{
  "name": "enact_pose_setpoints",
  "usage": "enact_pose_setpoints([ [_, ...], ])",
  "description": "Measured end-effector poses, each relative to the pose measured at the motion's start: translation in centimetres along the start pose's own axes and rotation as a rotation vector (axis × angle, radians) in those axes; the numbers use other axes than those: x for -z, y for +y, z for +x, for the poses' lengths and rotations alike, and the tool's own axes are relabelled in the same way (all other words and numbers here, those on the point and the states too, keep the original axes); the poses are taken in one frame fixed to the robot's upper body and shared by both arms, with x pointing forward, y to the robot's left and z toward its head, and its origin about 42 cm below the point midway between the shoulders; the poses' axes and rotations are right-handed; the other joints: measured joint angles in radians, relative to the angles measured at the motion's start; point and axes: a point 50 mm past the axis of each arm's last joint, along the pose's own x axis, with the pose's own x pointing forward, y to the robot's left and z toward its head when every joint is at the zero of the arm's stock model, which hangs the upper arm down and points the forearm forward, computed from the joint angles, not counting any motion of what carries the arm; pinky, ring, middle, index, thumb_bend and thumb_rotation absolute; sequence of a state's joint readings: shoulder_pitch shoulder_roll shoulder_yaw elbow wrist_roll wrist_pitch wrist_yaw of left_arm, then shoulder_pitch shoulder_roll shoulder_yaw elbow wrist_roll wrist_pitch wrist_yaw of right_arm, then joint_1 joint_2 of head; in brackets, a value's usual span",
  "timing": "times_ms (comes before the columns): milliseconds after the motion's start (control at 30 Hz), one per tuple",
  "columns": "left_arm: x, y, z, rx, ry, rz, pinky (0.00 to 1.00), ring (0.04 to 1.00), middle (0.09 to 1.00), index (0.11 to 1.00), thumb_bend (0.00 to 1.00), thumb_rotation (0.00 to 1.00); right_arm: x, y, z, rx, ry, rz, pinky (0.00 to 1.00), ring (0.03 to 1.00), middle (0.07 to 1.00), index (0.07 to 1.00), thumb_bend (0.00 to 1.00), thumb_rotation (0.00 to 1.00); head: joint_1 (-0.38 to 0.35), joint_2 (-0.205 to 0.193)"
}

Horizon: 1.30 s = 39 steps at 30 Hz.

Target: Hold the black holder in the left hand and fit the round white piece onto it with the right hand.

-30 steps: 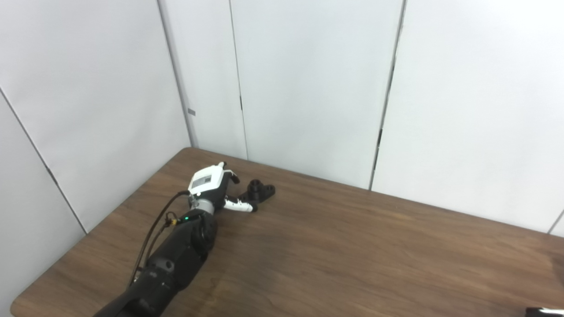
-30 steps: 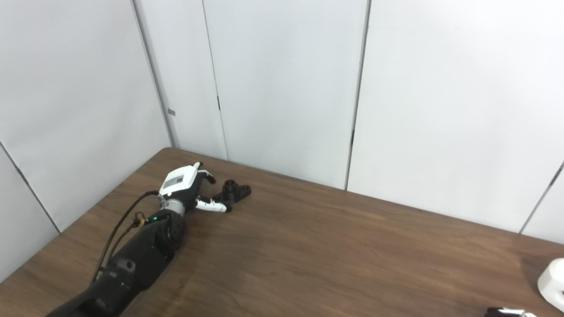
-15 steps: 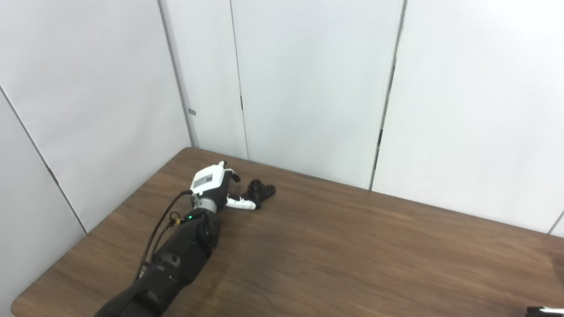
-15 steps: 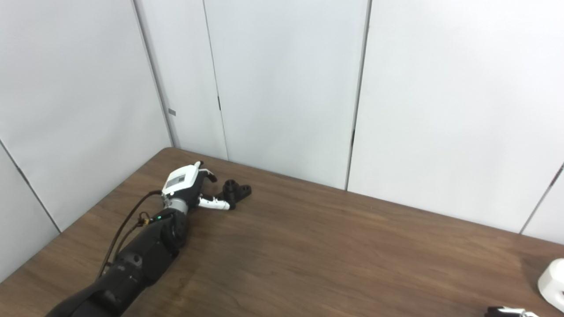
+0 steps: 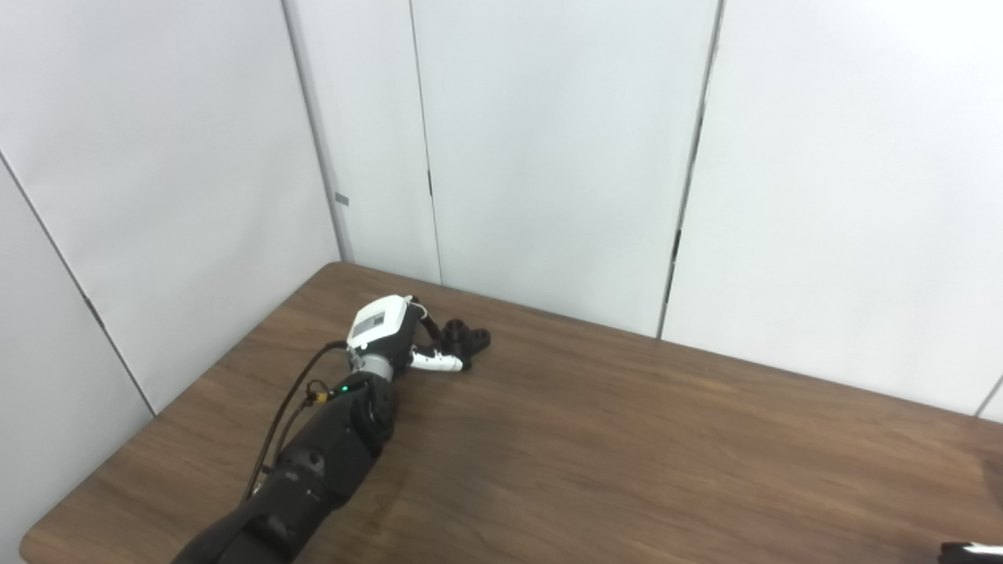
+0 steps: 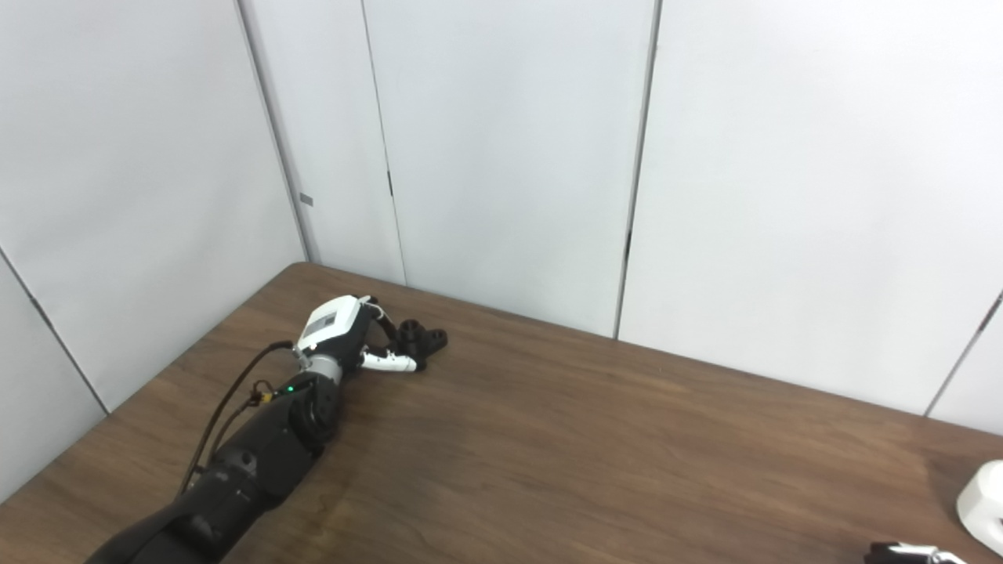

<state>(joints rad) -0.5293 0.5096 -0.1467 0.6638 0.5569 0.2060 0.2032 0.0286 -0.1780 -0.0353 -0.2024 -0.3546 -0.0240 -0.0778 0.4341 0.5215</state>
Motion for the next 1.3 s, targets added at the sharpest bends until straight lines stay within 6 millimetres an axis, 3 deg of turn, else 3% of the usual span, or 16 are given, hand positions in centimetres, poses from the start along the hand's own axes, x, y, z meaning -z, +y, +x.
enact_pose_setpoints([
  [467,0.2,-0.8,-0.4,0.009,-0.022,0.015,1.00,0.945,0.832,0.475,0.52,0.08,-0.1,-0.1,0.0,-0.001,0.010,0.007,0.43,0.555,0.641,0.496,0.49,0.12,0.006,0.011],
  [800,-0.1,-1.4,-2.2,0.022,-0.096,-0.017,0.99,0.997,0.907,0.480,0.52,0.06,-0.7,-0.2,0.4,0.004,-0.004,0.010,0.43,0.543,0.629,0.496,0.49,0.11,-0.017,0.017],
  [967,-1.1,-2.4,-5.1,0.073,-0.214,-0.071,1.00,1.000,0.930,0.483,0.52,0.06,-0.9,0.2,0.6,0.003,-0.009,0.016,0.41,0.534,0.622,0.495,0.50,0.11,-0.038,0.025],
  [1300,-7.7,-4.9,-11.4,0.281,-0.526,-0.107,0.98,1.000,0.954,0.483,0.52,0.06,-1.6,0.8,1.3,0.010,-0.029,0.042,0.43,0.540,0.617,0.494,0.50,0.11,-0.130,0.060],
])
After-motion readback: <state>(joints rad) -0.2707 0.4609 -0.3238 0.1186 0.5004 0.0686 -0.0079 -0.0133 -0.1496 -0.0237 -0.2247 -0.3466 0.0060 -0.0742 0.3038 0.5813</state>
